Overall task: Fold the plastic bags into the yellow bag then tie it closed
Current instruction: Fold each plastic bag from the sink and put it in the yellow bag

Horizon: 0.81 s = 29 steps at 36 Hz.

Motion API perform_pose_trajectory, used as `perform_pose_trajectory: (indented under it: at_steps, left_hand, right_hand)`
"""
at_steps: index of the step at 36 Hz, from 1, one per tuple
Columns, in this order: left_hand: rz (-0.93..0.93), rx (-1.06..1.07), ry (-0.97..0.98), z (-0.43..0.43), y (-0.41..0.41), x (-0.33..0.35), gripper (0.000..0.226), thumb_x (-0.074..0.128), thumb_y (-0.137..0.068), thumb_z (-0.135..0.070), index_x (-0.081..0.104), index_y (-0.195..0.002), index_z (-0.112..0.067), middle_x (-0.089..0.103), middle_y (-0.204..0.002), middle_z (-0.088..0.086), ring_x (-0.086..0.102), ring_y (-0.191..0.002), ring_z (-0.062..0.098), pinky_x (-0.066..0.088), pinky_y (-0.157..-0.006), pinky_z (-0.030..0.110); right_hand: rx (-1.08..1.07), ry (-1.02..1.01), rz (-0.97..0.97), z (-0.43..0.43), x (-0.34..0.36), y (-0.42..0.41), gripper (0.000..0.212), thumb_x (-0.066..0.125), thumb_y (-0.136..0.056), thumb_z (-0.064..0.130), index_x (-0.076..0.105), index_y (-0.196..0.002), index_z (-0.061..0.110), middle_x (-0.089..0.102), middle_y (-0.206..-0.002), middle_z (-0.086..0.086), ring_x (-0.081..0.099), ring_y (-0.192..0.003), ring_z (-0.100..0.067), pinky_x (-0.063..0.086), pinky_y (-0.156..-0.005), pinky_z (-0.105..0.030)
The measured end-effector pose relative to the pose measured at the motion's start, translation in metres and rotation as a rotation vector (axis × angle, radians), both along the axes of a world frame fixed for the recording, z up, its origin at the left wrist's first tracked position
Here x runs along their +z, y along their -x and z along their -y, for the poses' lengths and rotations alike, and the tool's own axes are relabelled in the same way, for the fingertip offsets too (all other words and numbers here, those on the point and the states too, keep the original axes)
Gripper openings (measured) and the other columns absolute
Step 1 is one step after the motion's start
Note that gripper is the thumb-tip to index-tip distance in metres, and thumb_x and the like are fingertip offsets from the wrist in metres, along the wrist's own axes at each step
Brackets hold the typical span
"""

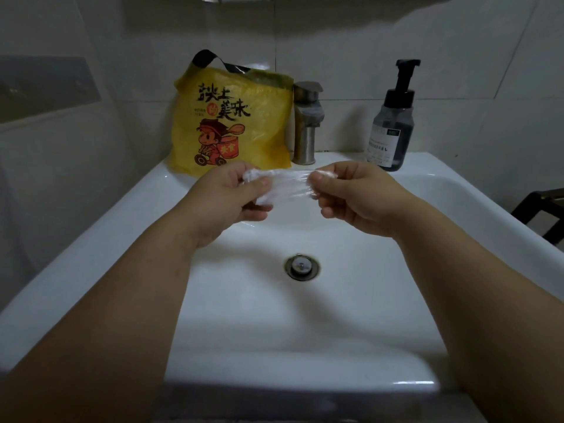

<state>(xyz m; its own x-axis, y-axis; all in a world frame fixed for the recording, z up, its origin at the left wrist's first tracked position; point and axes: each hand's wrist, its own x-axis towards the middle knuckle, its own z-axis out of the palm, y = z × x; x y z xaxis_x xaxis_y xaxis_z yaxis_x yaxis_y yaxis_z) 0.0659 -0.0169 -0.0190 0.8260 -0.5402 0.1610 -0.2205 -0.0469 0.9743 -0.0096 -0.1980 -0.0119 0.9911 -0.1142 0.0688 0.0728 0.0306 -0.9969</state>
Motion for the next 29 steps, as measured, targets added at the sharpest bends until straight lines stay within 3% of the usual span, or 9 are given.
perform_pose_trajectory:
  at_steps: [4,9,14,17,20,23,26,29]
  left_hand:
    - [-0.019,-0.047,-0.079,-0.002,0.005,0.002,0.011,0.052,-0.098,-0.018,0.057,-0.093,-0.009,0.069,-0.074,0.003,0.062,-0.054,0.006,0.052,-0.052,0.017]
    - [-0.17,-0.123,0.042,-0.003,0.009,0.01,0.006,0.049,-0.098,-0.013,0.054,-0.095,-0.015,0.066,-0.061,-0.002,0.058,-0.049,0.003,0.051,-0.049,0.014]
    - [-0.349,-0.191,0.252,-0.006,0.009,0.016,0.017,0.046,-0.096,0.0,0.058,-0.097,-0.012,0.067,-0.064,0.004,0.063,-0.054,0.004,0.053,-0.05,0.013]
    - [-0.365,-0.198,0.294,-0.007,0.008,0.017,0.023,0.043,-0.094,0.006,0.061,-0.094,-0.008,0.069,-0.065,0.005,0.065,-0.055,0.006,0.053,-0.05,0.013]
    - [-0.351,-0.205,0.289,-0.008,0.007,0.018,0.016,0.051,-0.085,0.005,0.065,-0.09,-0.003,0.068,-0.066,0.006,0.065,-0.056,0.007,0.054,-0.052,0.014]
    - [-0.34,-0.167,0.272,-0.006,0.005,0.015,0.012,0.063,-0.085,-0.008,0.069,-0.076,-0.004,0.065,-0.065,0.008,0.063,-0.056,0.008,0.055,-0.053,0.016]
    - [-0.209,-0.078,0.161,-0.002,0.006,0.009,0.009,0.061,-0.089,-0.006,0.064,-0.081,-0.004,0.065,-0.063,0.002,0.063,-0.057,0.005,0.055,-0.056,0.014]
    - [-0.14,-0.018,0.13,0.0,0.005,0.007,0.009,0.061,-0.088,0.0,0.062,-0.083,-0.007,0.065,-0.066,0.0,0.064,-0.06,0.004,0.055,-0.06,0.015]
  right_hand:
    - [0.003,0.069,-0.025,0.001,0.0,0.002,0.011,0.052,-0.096,0.012,0.059,-0.093,0.005,0.055,-0.063,-0.006,0.049,-0.046,-0.008,0.048,-0.046,-0.019]
    - [0.028,-0.016,-0.011,0.001,0.003,0.004,0.008,0.052,-0.096,0.011,0.058,-0.092,0.007,0.054,-0.06,-0.004,0.048,-0.046,-0.008,0.048,-0.046,-0.018]
    - [0.09,-0.204,0.021,0.001,0.006,0.005,0.009,0.051,-0.092,0.002,0.059,-0.095,0.004,0.06,-0.062,-0.006,0.056,-0.048,-0.007,0.052,-0.05,-0.017]
    - [0.107,-0.27,0.039,0.002,0.009,0.006,0.013,0.048,-0.091,-0.005,0.059,-0.095,0.0,0.062,-0.063,-0.008,0.06,-0.051,-0.009,0.053,-0.05,-0.017]
    - [0.133,-0.278,0.061,0.002,0.011,0.008,0.006,0.057,-0.084,0.004,0.06,-0.086,-0.001,0.061,-0.064,-0.007,0.06,-0.052,-0.008,0.054,-0.052,-0.018]
    - [0.129,-0.191,0.057,0.002,0.009,0.007,0.016,0.062,-0.08,0.016,0.059,-0.081,0.0,0.058,-0.066,-0.007,0.056,-0.051,-0.007,0.056,-0.055,-0.019]
    - [0.032,-0.018,0.015,0.003,0.003,0.003,0.008,0.061,-0.087,0.003,0.063,-0.079,0.001,0.061,-0.072,-0.01,0.059,-0.057,-0.011,0.056,-0.056,-0.02]
    - [0.023,0.078,-0.012,0.005,-0.001,0.001,0.006,0.062,-0.088,0.002,0.062,-0.085,0.007,0.063,-0.077,-0.009,0.059,-0.062,-0.012,0.057,-0.062,-0.025]
